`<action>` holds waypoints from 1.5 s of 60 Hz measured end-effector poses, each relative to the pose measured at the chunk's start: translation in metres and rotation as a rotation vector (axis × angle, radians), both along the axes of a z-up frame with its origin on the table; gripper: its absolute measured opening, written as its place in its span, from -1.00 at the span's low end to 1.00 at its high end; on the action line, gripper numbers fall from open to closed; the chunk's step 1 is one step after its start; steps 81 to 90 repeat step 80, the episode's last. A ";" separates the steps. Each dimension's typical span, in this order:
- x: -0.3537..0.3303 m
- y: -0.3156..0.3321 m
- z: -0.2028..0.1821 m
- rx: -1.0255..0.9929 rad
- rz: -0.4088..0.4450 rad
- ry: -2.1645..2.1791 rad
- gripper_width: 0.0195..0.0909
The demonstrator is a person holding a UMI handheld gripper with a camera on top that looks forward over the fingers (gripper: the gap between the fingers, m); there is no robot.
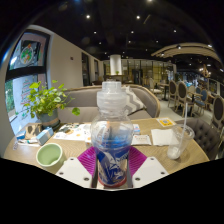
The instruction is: Pour water
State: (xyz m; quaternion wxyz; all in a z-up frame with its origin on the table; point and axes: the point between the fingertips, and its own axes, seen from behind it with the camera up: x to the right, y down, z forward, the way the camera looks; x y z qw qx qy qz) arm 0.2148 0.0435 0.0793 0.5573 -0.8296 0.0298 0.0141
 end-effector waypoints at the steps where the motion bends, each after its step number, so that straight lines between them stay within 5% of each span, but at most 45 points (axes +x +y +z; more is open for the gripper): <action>1: 0.000 0.000 0.000 0.003 -0.001 0.005 -0.40; 10: 0.000 -0.003 -0.007 -0.046 -0.011 0.006 0.02; 15: -0.003 -0.017 -0.019 -0.146 -0.019 0.017 0.88; 25: -0.003 -0.062 -0.005 -0.230 -0.056 -0.013 0.86; 57: -0.087 -0.267 0.126 -0.307 -0.113 -0.061 0.84; 90: -0.101 -0.307 0.153 -0.277 -0.113 -0.130 0.84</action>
